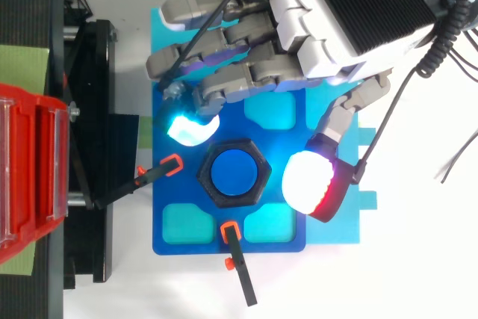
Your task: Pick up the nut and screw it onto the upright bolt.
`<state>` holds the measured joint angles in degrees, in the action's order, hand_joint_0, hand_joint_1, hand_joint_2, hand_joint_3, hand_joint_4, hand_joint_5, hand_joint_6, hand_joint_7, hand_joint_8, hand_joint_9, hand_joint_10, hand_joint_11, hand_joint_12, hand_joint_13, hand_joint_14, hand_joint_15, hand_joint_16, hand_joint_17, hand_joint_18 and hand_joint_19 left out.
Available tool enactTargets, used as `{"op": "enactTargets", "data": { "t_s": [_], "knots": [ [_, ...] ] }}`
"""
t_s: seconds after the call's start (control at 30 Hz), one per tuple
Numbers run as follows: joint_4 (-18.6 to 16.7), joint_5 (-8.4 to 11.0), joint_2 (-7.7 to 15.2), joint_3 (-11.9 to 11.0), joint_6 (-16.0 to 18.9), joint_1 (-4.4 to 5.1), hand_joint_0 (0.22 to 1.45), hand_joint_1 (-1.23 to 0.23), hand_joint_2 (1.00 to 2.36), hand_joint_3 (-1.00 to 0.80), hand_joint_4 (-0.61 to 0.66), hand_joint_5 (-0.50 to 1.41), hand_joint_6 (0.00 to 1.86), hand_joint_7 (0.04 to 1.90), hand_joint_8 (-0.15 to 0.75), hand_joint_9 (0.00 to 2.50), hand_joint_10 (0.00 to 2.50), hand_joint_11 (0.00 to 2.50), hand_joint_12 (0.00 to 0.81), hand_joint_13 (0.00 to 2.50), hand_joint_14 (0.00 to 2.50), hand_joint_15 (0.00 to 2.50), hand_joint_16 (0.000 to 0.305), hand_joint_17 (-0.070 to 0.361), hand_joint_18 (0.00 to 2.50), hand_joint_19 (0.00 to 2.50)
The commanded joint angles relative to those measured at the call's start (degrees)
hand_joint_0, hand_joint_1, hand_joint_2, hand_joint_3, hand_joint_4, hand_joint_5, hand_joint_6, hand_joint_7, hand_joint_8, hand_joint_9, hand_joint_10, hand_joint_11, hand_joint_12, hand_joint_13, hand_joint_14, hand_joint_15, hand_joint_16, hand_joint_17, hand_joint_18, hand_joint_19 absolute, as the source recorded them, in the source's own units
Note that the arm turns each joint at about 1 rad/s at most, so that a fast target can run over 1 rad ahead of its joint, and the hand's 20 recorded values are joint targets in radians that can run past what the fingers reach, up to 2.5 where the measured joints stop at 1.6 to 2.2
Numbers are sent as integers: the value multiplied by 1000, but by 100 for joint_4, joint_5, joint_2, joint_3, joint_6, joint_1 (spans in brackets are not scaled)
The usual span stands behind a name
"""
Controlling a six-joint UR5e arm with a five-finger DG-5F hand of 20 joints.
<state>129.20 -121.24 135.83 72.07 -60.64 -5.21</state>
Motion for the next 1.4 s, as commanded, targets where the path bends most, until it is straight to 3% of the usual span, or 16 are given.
{"op": "enactTargets", "data": {
  "t_s": [0.0, 0.13, 0.4, 0.47, 0.5, 0.67, 0.77, 1.0, 1.13, 1.37],
  "knots": [
    [-62, -14, -4, 0, 0, -24, 483, -197, 1000, -500, 253, -47, 502, 1422, 301, 744, 0, 0, 300, 435, 0, 0, 28, 64, 62, 0],
    [-132, -23, -4, 0, 0, -59, 489, -206, 1000, -500, 258, -9, 500, 1495, 305, 839, 0, 0, 286, 483, 0, 0, 26, 58, 118, 0],
    [-334, -67, -4, 0, 0, -112, 500, -236, 1000, -500, 186, 15, 623, 1249, 283, 1096, 0, 0, 242, 656, 0, 0, 19, 43, 291, 0],
    [-334, -84, 5, 0, 0, -138, 501, -238, 1000, -500, 196, 18, 620, 1266, 285, 1111, 0, 0, 242, 655, 0, 0, 19, 42, 304, 0],
    [-326, -93, -4, 0, 0, -156, 501, -238, 1000, -500, 231, 24, 505, 1473, 280, 1068, 0, 0, 243, 652, 0, 0, 19, 42, 302, 0],
    [-334, -93, -4, 0, 0, -165, 489, -223, 1000, -500, 311, -57, 505, 1061, 273, 941, 0, 0, 277, 552, 0, 0, 24, 55, 197, 0],
    [-299, -84, -4, 0, 0, -103, 484, -216, 1000, -500, 323, -71, 504, 951, 267, 915, 0, 0, 285, 530, 0, 0, 26, 58, 177, 0],
    [-220, -58, -4, 0, -18, -7, 482, -211, 1000, -500, 320, -75, 504, 916, 268, 905, 0, 0, 291, 520, 0, 0, 27, 61, 162, 0],
    [35, -49, -4, 0, -26, 64, 481, -208, 1000, -500, 319, -75, 504, 906, 264, 892, 0, 0, 290, 508, 0, 0, 28, 64, 148, 0],
    [184, -31, -4, 0, -26, 90, 480, -207, 1000, -500, 321, -72, 504, 969, 269, 884, 0, 0, 294, 503, 0, 0, 29, 65, 145, 0]
  ]
}}
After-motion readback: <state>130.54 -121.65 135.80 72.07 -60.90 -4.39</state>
